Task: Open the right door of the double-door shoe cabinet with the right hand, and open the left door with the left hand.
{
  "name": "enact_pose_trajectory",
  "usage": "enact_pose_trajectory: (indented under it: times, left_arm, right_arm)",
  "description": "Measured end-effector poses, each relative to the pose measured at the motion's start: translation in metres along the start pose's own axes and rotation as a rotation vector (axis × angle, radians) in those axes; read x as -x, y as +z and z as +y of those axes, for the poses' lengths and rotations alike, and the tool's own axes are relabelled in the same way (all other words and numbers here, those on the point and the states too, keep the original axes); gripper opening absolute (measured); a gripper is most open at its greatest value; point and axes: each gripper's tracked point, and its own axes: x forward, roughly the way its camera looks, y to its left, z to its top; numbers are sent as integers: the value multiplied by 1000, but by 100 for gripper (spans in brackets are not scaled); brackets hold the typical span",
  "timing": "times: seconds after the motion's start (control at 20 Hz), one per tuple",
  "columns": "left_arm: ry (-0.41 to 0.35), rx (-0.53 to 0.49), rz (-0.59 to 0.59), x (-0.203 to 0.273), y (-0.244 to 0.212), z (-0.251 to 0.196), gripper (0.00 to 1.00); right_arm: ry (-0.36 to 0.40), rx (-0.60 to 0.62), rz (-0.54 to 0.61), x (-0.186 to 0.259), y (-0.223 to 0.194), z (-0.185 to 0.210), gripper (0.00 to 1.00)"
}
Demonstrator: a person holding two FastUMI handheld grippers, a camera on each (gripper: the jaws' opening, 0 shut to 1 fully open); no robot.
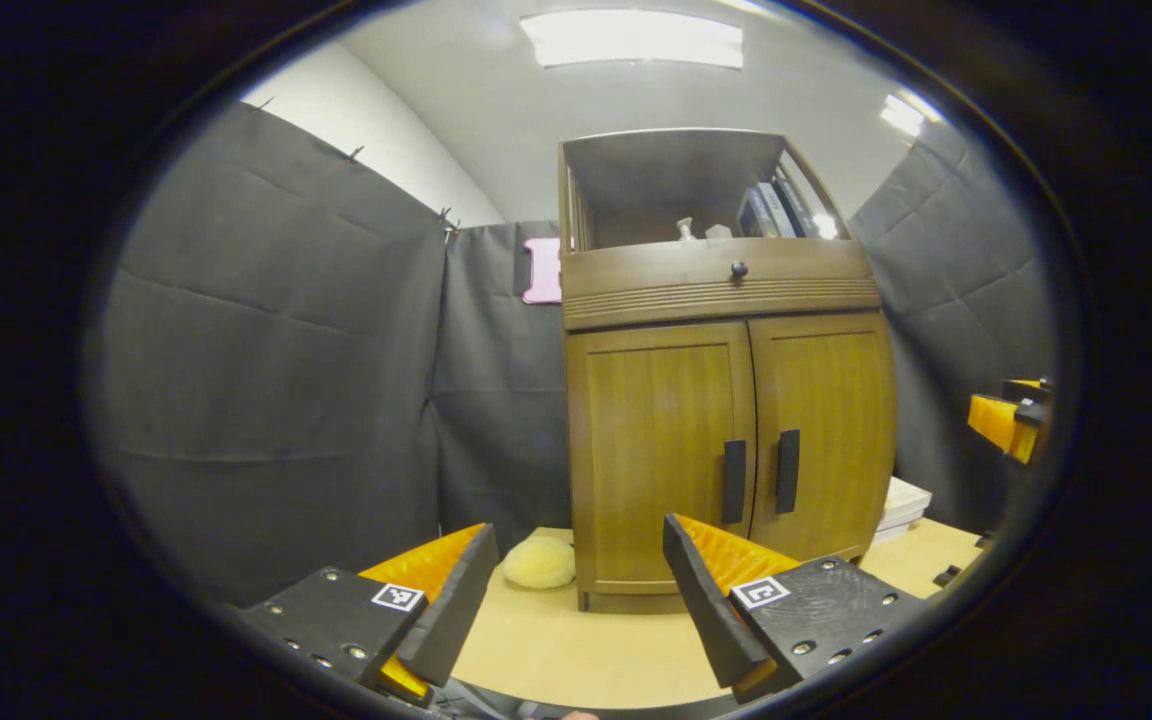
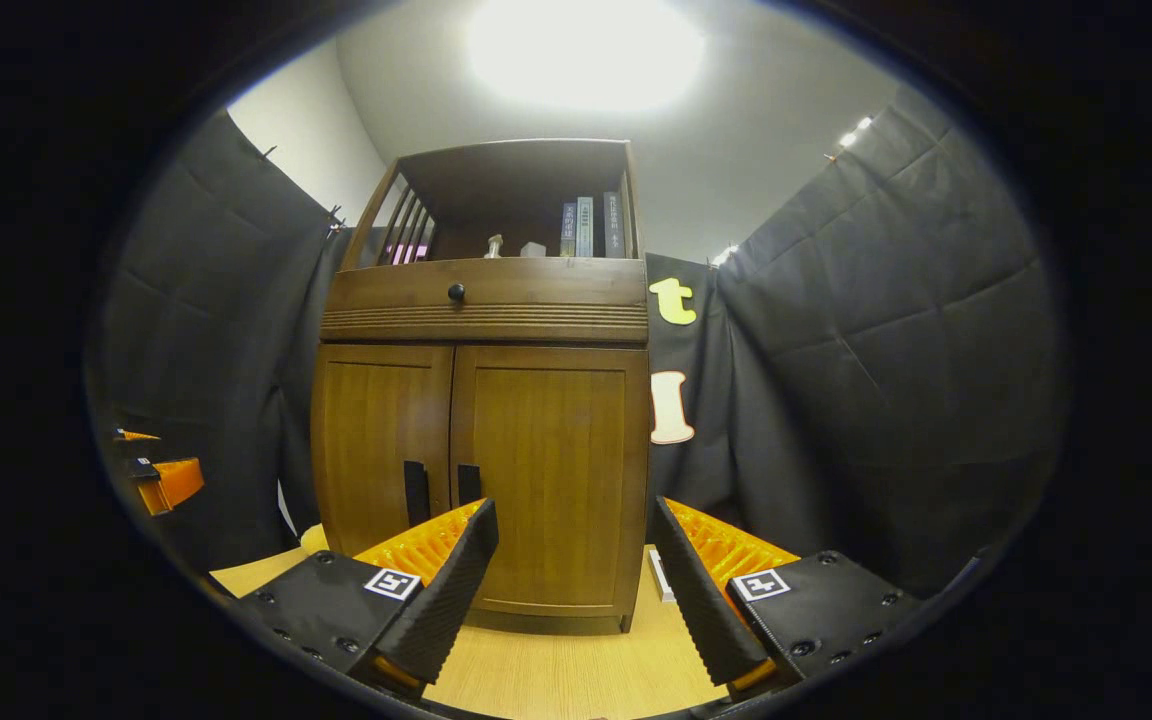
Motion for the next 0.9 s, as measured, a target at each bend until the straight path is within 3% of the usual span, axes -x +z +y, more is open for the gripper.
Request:
enact_pose_trajectory:
  times: [0.7, 0.9]
  left_arm:
    - [-20, -27, -25, 3, 16, -29, 97]
    - [-6, -28, -23, 4, 25, -40, 96]
  right_arm:
    - [-12, -21, 12, -9, -5, -19, 96]
    - [19, -34, 25, -13, -11, -25, 97]
